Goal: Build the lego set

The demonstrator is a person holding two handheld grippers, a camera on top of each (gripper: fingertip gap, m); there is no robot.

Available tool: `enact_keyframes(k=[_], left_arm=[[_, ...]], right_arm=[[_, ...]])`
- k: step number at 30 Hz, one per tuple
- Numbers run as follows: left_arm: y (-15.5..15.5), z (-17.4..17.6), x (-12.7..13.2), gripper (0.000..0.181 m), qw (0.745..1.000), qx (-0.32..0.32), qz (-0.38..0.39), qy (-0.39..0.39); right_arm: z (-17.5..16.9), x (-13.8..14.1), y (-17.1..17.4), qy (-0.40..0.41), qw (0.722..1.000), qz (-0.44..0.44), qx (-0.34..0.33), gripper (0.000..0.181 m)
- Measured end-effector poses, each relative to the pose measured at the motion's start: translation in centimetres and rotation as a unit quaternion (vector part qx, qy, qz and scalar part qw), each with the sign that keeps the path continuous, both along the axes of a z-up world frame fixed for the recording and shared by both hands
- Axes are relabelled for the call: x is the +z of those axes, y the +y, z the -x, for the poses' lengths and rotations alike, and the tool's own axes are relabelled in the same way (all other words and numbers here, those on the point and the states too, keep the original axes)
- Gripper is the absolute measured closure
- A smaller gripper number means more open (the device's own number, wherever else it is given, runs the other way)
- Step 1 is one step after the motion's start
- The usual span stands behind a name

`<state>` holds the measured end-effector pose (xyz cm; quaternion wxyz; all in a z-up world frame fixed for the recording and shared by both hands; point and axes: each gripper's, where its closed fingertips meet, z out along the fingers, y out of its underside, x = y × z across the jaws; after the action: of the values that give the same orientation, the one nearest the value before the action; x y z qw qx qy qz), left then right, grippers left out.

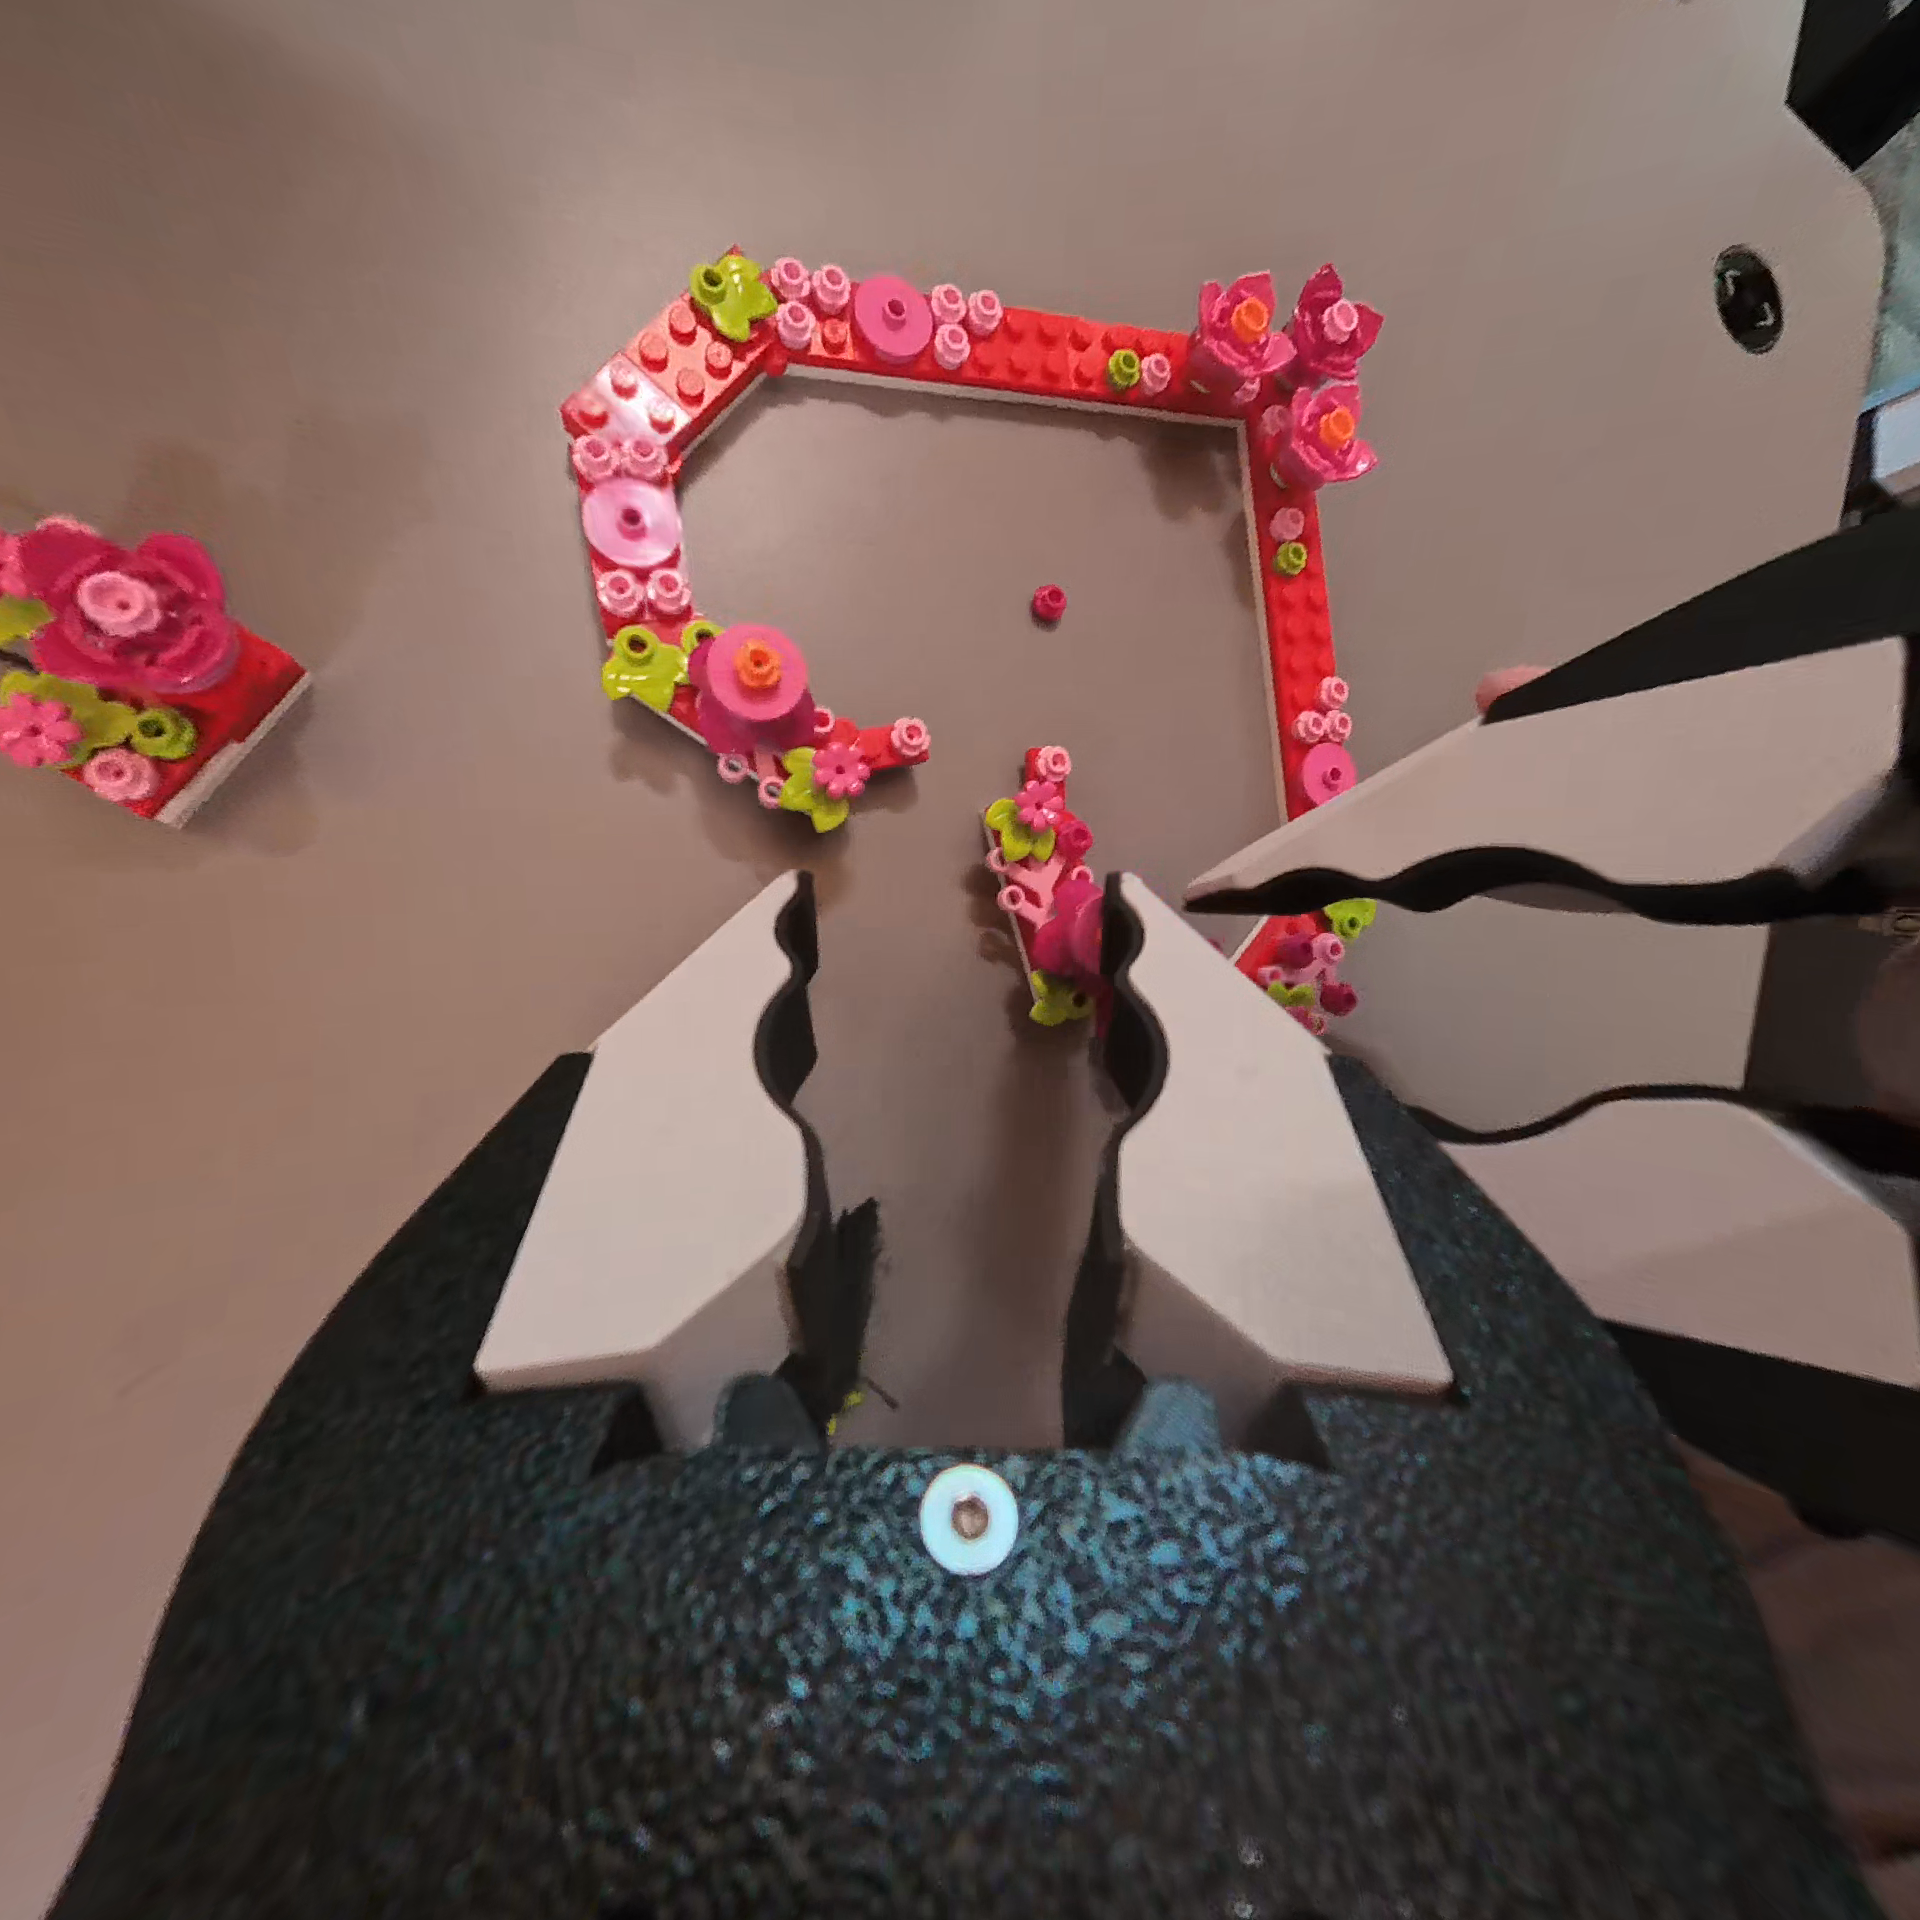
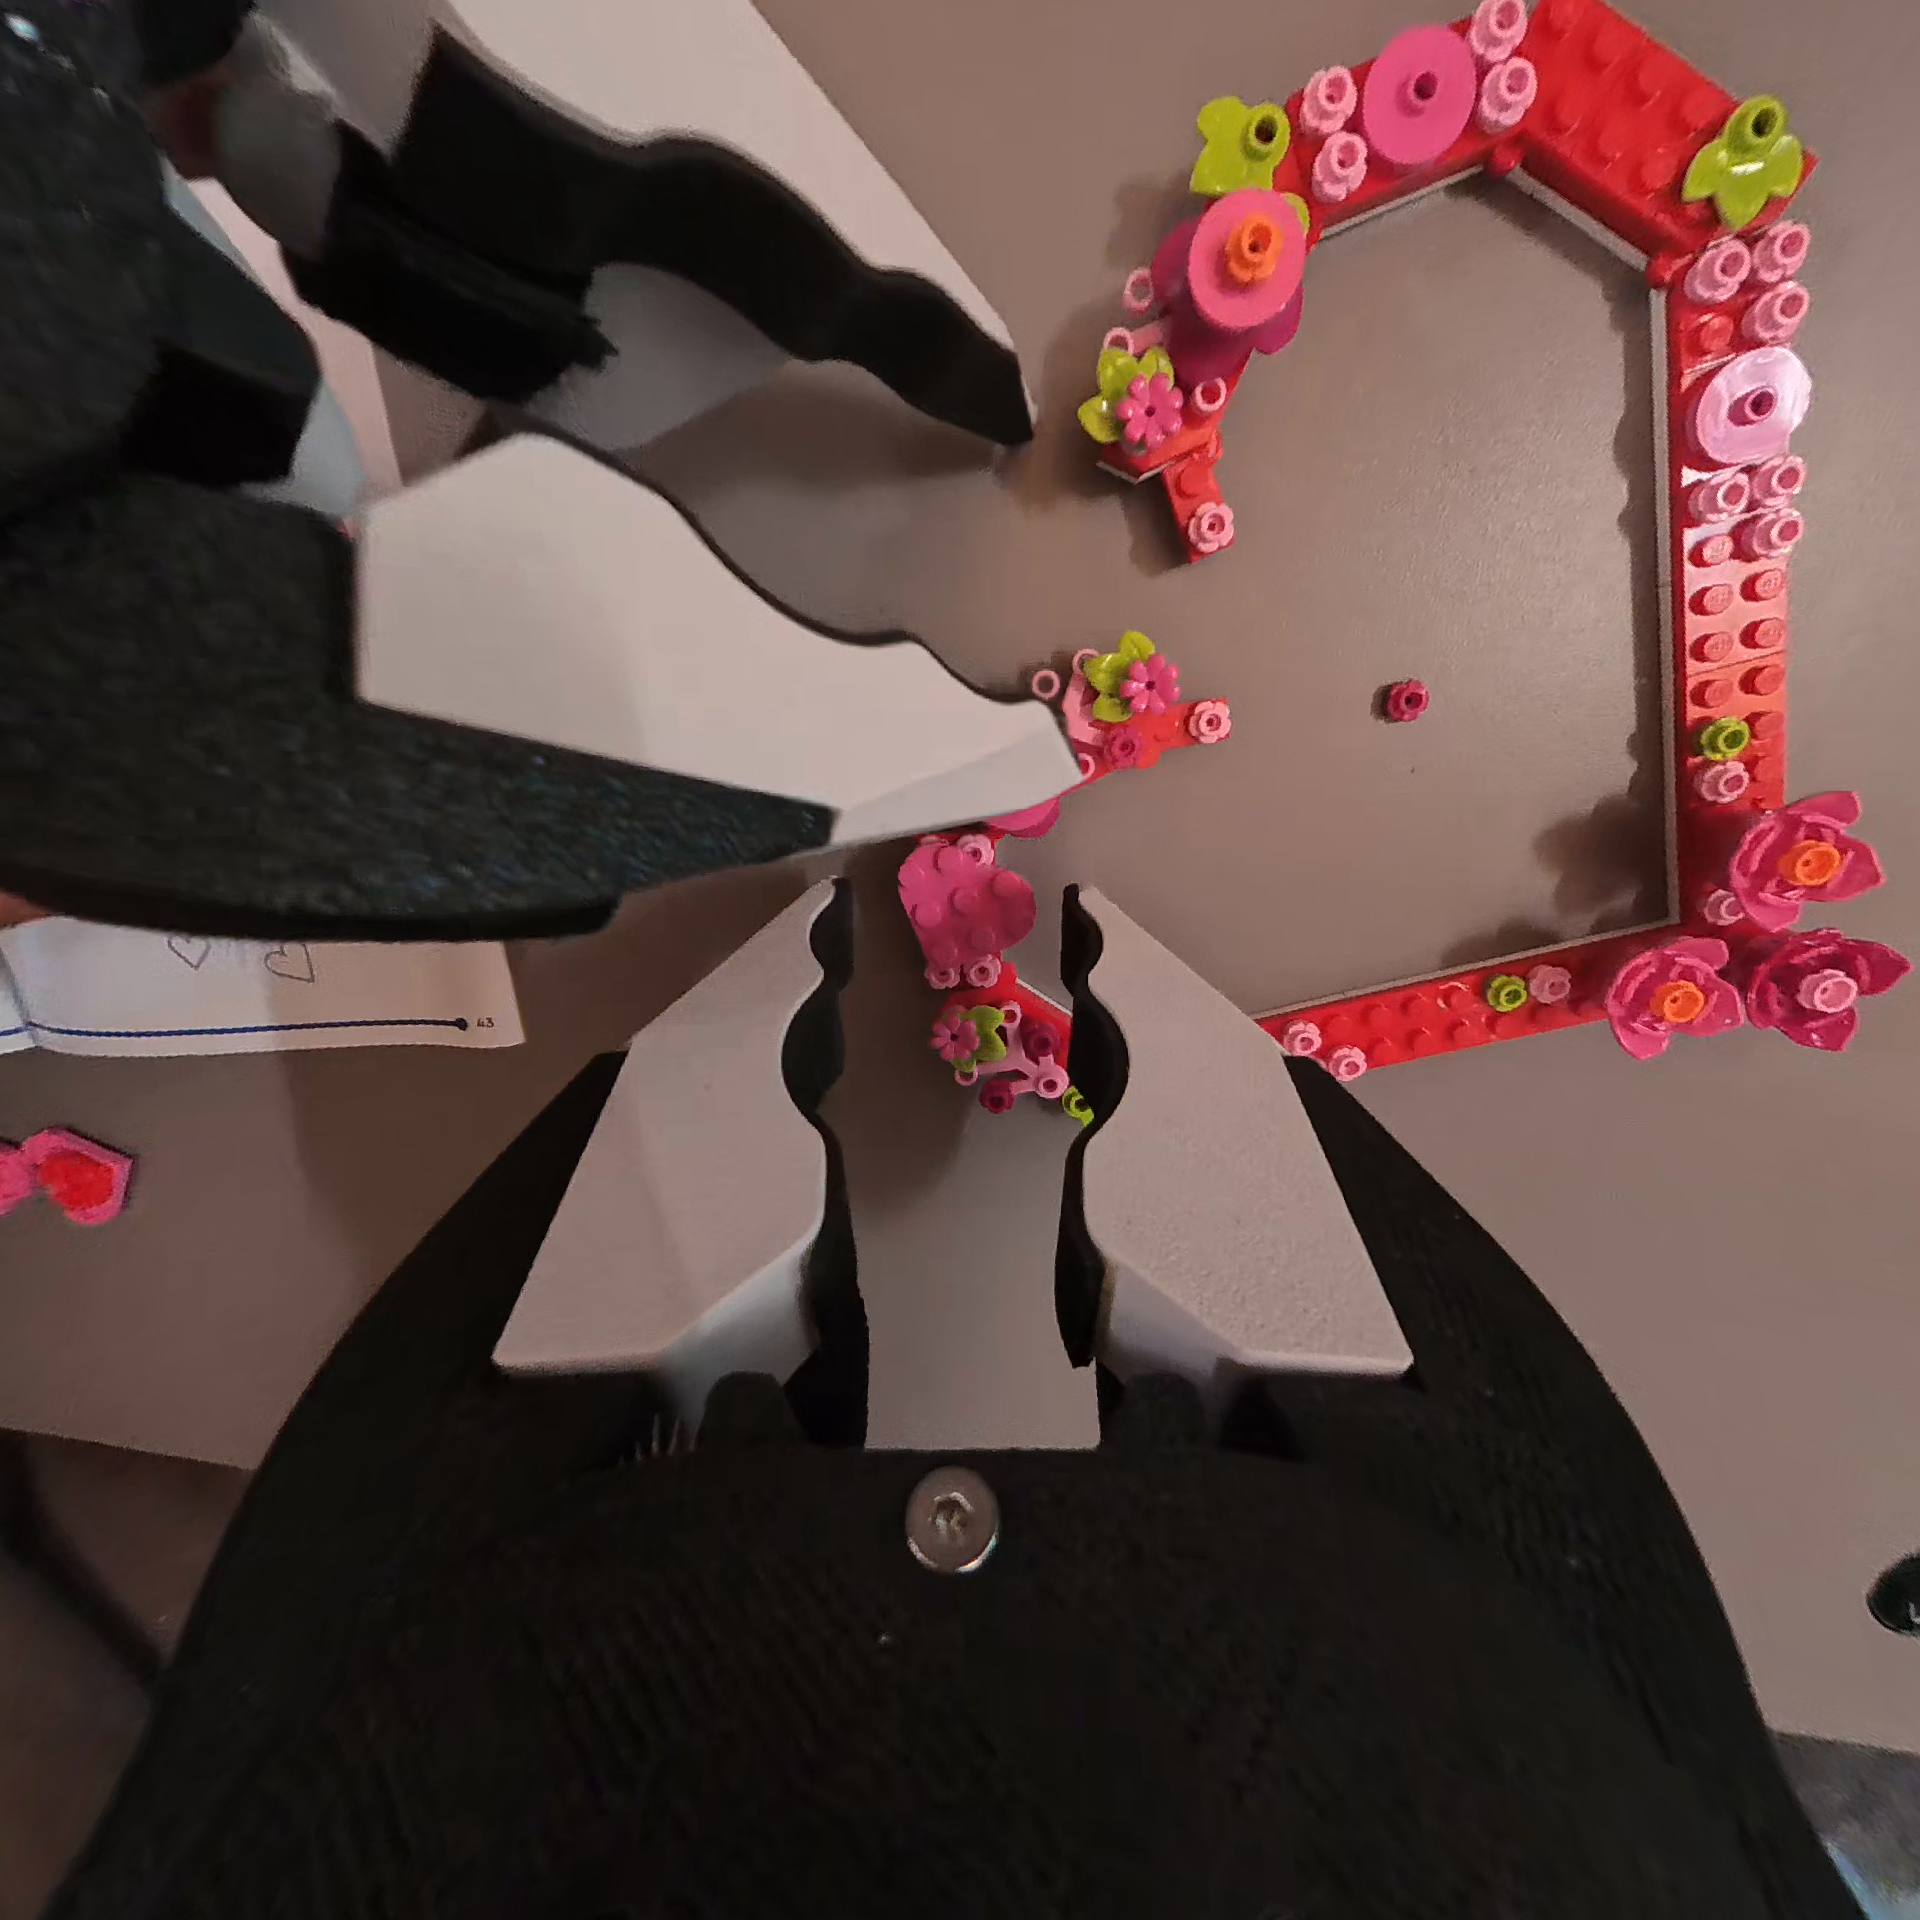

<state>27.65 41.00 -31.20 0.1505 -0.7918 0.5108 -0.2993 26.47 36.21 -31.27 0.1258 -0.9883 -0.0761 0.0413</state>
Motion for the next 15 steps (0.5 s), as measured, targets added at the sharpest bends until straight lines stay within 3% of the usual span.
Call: enact_keyframes(k=[15], left_arm=[[-0.58, -0.83, -0.72, 0.146, 0.999, -0.015, -0.023, 0.045]], right_arm=[[-0.26, -0.53, -0.25, -0.003, 1.000, 0.006, 0.014, 0.157]])
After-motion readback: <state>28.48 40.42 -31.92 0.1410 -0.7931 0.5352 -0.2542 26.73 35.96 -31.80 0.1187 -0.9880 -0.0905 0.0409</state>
